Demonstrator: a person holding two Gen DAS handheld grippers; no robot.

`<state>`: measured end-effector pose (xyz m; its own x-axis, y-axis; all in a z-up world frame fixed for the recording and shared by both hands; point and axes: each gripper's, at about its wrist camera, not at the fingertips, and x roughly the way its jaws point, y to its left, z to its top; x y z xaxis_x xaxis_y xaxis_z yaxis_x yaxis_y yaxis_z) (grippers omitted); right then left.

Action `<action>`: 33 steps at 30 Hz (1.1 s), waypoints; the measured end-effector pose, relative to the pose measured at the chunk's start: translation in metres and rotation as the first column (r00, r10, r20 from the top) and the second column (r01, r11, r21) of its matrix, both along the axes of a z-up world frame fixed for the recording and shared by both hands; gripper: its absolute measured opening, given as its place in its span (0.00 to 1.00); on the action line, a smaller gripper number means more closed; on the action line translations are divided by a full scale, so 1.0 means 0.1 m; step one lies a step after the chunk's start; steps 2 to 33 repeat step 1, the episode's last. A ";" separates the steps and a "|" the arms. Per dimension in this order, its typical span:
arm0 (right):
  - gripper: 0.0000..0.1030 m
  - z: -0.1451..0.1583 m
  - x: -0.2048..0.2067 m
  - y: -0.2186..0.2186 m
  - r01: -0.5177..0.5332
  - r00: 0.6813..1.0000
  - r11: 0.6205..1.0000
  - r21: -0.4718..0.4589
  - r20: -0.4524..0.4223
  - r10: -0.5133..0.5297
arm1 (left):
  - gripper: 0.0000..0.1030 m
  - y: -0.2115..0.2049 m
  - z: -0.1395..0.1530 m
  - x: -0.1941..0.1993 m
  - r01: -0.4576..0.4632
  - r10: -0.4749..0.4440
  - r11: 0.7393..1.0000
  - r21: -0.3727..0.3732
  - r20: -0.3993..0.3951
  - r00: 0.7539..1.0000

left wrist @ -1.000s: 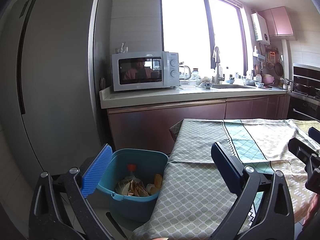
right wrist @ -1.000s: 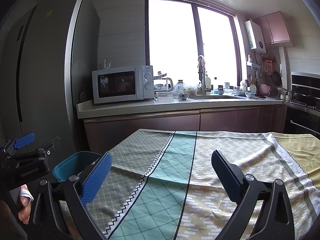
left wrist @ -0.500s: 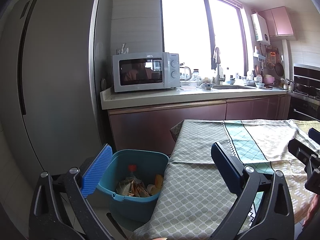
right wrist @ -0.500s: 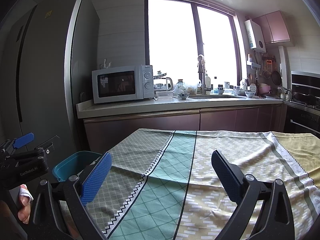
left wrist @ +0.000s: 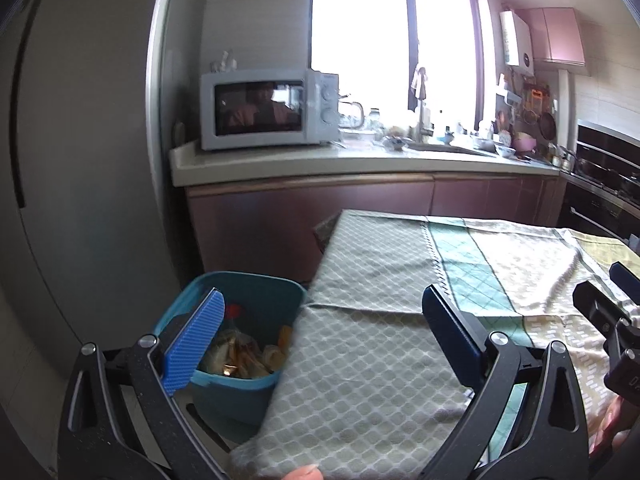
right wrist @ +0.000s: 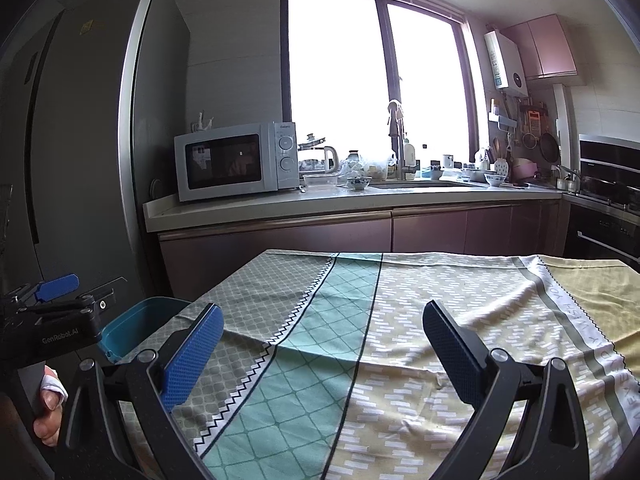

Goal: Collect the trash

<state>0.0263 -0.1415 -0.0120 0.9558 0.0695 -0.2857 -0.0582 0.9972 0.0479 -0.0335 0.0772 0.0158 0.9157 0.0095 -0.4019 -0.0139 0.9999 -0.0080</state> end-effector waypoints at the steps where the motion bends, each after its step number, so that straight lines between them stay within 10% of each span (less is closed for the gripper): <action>1: 0.94 0.00 0.02 -0.05 0.009 1.000 1.000 -0.003 -0.004 -0.009 | 0.95 -0.04 -0.01 0.06 0.008 -0.008 1.000 -0.001 -0.017 1.000; 33: 0.94 0.00 0.02 -0.05 0.009 1.000 1.000 -0.003 -0.004 -0.009 | 0.95 -0.04 -0.01 0.06 0.008 -0.008 1.000 -0.001 -0.017 1.000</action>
